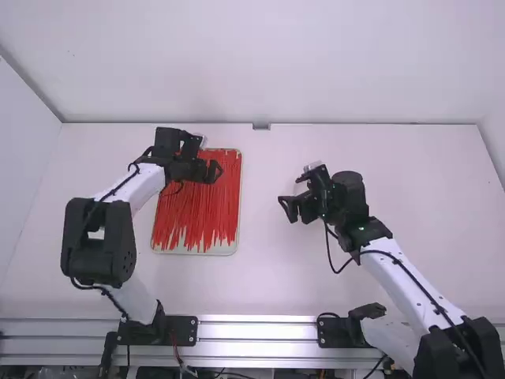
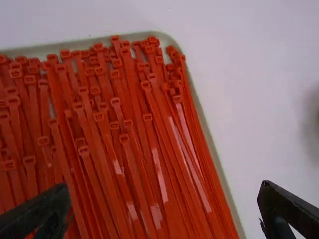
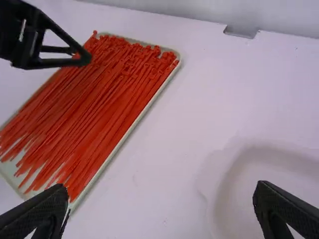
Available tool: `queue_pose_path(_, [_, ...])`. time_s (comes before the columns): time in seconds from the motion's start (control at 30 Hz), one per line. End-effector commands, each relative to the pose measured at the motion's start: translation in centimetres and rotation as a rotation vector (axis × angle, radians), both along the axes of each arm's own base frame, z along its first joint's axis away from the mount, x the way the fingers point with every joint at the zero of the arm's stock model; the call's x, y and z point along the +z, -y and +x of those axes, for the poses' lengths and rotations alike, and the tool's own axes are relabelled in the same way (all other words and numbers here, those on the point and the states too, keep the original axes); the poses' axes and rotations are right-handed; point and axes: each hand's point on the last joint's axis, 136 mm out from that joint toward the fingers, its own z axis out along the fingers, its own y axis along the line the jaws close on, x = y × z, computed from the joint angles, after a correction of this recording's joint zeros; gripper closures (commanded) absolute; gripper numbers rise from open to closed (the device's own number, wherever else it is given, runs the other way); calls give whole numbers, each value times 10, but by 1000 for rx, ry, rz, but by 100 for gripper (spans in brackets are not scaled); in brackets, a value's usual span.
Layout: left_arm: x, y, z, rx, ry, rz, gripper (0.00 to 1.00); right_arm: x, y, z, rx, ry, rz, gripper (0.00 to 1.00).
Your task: Fasten the cable tie
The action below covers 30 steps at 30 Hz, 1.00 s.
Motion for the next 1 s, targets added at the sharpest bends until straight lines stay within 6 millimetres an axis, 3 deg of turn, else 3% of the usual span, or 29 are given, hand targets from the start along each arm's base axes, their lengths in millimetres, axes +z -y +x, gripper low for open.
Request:
queue_pose_path(0.0, [2,-3,12,37,17,23,1,5,-9,9,16,13,14,1])
queue_pose_path(0.33, [3,-4,33,43,101,31,1,-28,-28,45,18,-81,4,1])
queue_pose_path(0.53, [-2,-4,39,55,111,21,1,-43,-44,56,45,-118,-11,1])
queue_pose_path(0.97, [2,-4,40,55,104,21,0,-39,-61,55,85,-99,-10,1])
